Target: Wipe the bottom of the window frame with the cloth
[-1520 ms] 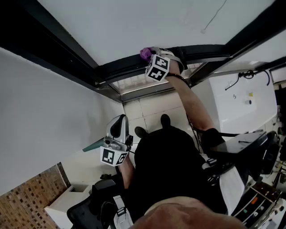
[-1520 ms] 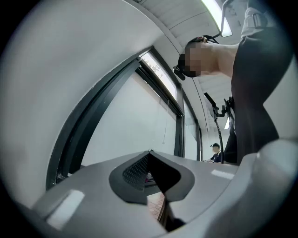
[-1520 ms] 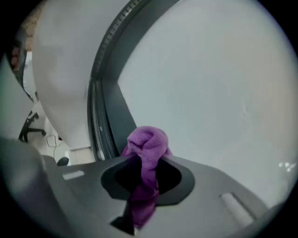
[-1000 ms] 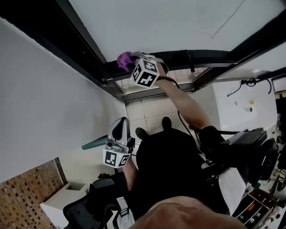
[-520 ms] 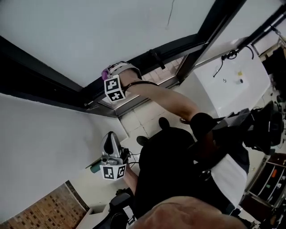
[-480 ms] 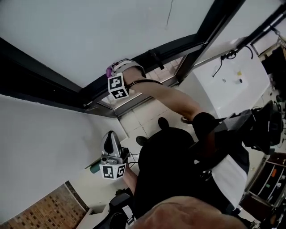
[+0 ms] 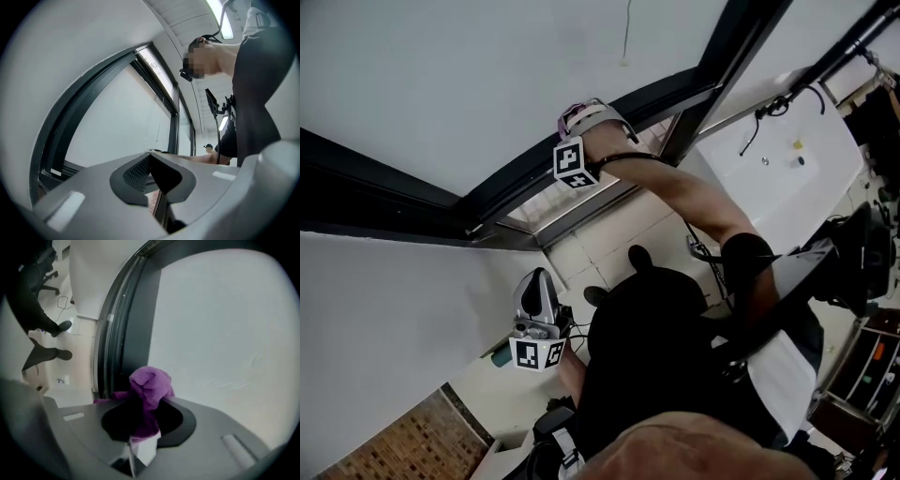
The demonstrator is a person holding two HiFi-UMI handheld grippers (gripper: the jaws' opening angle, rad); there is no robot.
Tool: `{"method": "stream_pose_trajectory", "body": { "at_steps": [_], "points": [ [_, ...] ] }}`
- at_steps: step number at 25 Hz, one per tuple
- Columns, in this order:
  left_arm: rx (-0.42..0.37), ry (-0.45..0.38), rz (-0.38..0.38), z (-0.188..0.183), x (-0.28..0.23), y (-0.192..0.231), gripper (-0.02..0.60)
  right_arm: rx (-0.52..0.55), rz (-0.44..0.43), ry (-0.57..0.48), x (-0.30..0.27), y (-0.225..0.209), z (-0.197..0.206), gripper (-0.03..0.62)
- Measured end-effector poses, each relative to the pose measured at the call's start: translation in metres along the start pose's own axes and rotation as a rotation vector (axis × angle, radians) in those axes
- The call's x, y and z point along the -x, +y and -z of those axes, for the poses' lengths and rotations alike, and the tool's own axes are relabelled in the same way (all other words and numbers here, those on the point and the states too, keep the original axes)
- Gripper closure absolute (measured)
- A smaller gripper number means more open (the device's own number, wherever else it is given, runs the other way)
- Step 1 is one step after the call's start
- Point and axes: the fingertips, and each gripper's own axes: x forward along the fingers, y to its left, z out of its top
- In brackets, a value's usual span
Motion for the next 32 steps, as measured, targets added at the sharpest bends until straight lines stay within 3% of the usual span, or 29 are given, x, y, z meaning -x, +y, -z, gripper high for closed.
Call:
{"method": "stream_pose_trajectory", "body": {
  "at_steps": [2, 5, 7, 9, 12, 15, 17, 20, 23, 25, 28, 30, 32],
  "points": [
    [0.002, 0.009, -0.005, 0.001, -0.001, -0.004, 0.583, 0.018, -0.051, -0.009, 0.003, 0.014, 0.005, 0.533],
    [-0.006, 0.021, -0.015, 0.002, -0.002, -0.009, 0.583, 0.003, -0.209, -0.097, 0.036, 0.041, 0.006, 0.526],
    [-0.009, 0.027, -0.027, 0.002, -0.001, -0.006, 0.583, -0.143, -0.223, -0.228, 0.062, 0.034, 0.017, 0.525],
    [-0.014, 0.037, -0.030, 0.003, -0.002, 0.002, 0.583, -0.360, -0.168, -0.337, 0.073, 0.002, 0.040, 0.525],
    [-0.006, 0.038, -0.022, 0.008, -0.008, 0.001, 0.583, -0.632, -0.156, -0.431, 0.051, -0.033, 0.065, 0.525],
    [0.003, 0.036, 0.002, 0.011, -0.018, -0.015, 0.583, -0.802, -0.233, -0.533, 0.023, -0.032, 0.062, 0.525],
    [0.009, 0.038, 0.014, 0.012, -0.024, -0.020, 0.583, -0.852, -0.258, -0.578, 0.028, -0.025, 0.065, 0.528],
    [0.016, 0.047, 0.016, 0.016, -0.030, -0.022, 0.583, -0.751, -0.289, -0.564, 0.064, 0.003, 0.075, 0.528],
    [0.020, 0.061, 0.022, 0.017, -0.034, -0.020, 0.583, -0.510, -0.356, -0.490, 0.118, 0.053, 0.079, 0.526],
    [0.027, 0.059, 0.034, 0.019, -0.039, -0.017, 0.583, -0.414, -0.268, -0.481, 0.134, 0.045, 0.065, 0.526],
    [0.026, 0.049, 0.068, 0.019, -0.050, -0.024, 0.583, -0.251, -0.039, -0.410, 0.100, -0.002, 0.027, 0.525],
    [0.017, 0.042, 0.091, 0.017, -0.055, -0.033, 0.583, -0.108, -0.014, -0.298, 0.054, -0.009, 0.009, 0.525],
    [0.008, 0.039, 0.095, 0.015, -0.056, -0.038, 0.583, 0.009, -0.056, -0.204, 0.020, 0.006, 0.007, 0.525]
  ]
}}
